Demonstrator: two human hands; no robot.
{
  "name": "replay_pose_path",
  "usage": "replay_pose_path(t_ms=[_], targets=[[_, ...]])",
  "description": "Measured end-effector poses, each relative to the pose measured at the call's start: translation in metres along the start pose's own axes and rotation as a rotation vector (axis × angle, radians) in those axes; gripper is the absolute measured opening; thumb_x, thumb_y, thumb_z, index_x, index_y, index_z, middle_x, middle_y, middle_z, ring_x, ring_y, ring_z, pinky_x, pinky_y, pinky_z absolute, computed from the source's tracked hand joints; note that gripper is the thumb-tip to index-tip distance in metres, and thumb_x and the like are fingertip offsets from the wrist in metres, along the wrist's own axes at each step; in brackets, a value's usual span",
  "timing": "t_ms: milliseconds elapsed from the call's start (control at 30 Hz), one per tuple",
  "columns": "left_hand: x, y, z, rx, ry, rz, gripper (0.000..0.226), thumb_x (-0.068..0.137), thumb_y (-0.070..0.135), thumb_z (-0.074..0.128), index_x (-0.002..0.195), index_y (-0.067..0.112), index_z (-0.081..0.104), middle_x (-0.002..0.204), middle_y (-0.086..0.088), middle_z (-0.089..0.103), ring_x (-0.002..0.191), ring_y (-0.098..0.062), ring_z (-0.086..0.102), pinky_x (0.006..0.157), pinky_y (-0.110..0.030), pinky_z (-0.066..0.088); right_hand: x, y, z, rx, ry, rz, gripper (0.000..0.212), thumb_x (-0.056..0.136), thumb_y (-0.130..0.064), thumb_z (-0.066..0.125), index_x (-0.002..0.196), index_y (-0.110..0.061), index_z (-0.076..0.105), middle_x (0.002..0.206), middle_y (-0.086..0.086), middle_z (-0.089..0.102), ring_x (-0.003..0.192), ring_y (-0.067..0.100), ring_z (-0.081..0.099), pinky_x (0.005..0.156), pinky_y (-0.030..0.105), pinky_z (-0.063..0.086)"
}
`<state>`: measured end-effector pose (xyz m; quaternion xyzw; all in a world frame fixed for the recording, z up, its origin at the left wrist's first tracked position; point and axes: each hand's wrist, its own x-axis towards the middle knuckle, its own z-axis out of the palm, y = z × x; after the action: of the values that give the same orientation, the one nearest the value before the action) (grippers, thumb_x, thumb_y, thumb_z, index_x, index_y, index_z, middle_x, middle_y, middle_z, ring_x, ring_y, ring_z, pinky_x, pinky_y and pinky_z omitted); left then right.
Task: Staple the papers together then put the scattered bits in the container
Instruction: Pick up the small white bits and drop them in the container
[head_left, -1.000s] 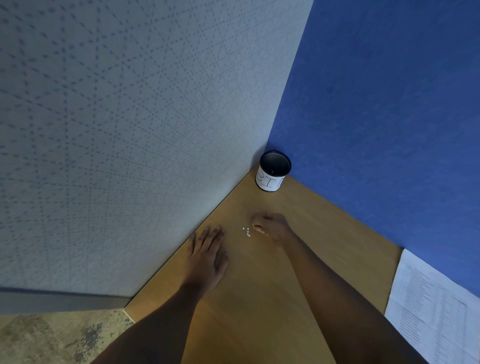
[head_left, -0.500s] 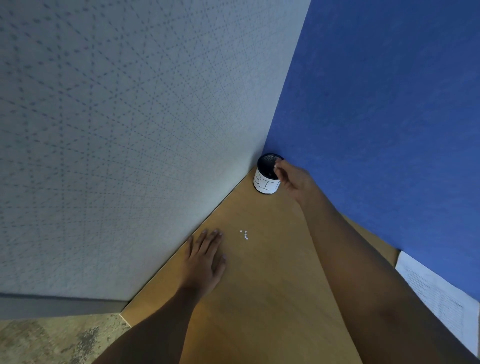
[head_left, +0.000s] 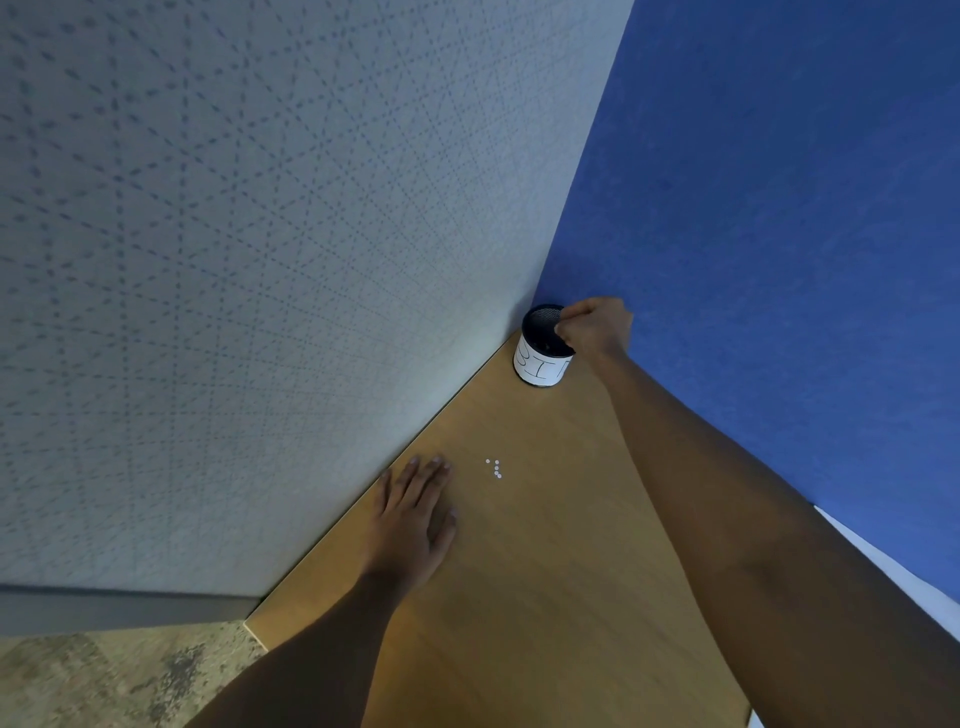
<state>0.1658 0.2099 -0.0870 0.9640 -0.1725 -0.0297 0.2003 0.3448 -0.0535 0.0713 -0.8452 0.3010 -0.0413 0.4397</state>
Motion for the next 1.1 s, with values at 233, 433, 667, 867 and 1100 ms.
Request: replay_pose_path(t_ms=[233,433,667,867,1100], targets=[[0.000,-0.001,0.000,-0.004,-0.003,0.001,0.060,0.097,0.049,0.034,0.152,0.027,0.025,0.158,0.008,0.027,0.149,-0.015,0.010,0.120,-0.048,0.006,-0.001,0.010,-0.002,-0.034,-0.049,-0.091,0.022,0.067,-0.003,0.081,0.074,-0.021,0.071,0.092,0.006,0.072,0.085,0.018,0.068,0.069,0.025,0.053],[0.000,0.003,-0.003,-0.014,0.024,0.015,0.060,0.097,0.048,0.035,0.151,0.024,0.028,0.157,0.007,0.030,0.149,-0.017,0.014,0.120,-0.047,0.007,0.002,0.013,-0.002,-0.120,-0.061,-0.170,0.025,0.078,-0.002,0.065,0.093,-0.019,0.076,0.096,0.005,0.073,0.088,0.017,0.067,0.074,0.027,0.056],[0.000,0.003,-0.003,-0.011,0.015,0.011,0.060,0.097,0.048,0.034,0.152,0.025,0.027,0.157,0.008,0.028,0.149,-0.016,0.013,0.120,-0.047,0.006,0.001,0.011,-0.004,-0.153,-0.043,-0.221,0.030,0.070,0.001,0.071,0.088,-0.023,0.072,0.084,0.001,0.071,0.080,0.015,0.066,0.069,0.030,0.058],[0.000,0.003,-0.004,-0.006,0.009,0.007,0.060,0.097,0.048,0.034,0.152,0.025,0.025,0.158,0.008,0.027,0.149,-0.016,0.012,0.120,-0.047,0.005,-0.037,0.014,0.012,-0.465,-0.033,-0.769,0.016,0.091,-0.010,0.053,0.098,-0.009,0.068,0.101,0.009,0.064,0.087,0.028,0.061,0.065,0.034,0.049],[0.000,0.004,-0.004,-0.026,0.027,0.017,0.060,0.096,0.047,0.037,0.151,0.024,0.029,0.156,0.007,0.032,0.148,-0.017,0.016,0.120,-0.048,0.007,-0.099,0.072,0.047,-0.566,-0.390,-0.887,0.033,0.080,0.006,0.054,0.106,-0.009,0.066,0.099,0.013,0.063,0.087,0.032,0.063,0.065,0.036,0.052]])
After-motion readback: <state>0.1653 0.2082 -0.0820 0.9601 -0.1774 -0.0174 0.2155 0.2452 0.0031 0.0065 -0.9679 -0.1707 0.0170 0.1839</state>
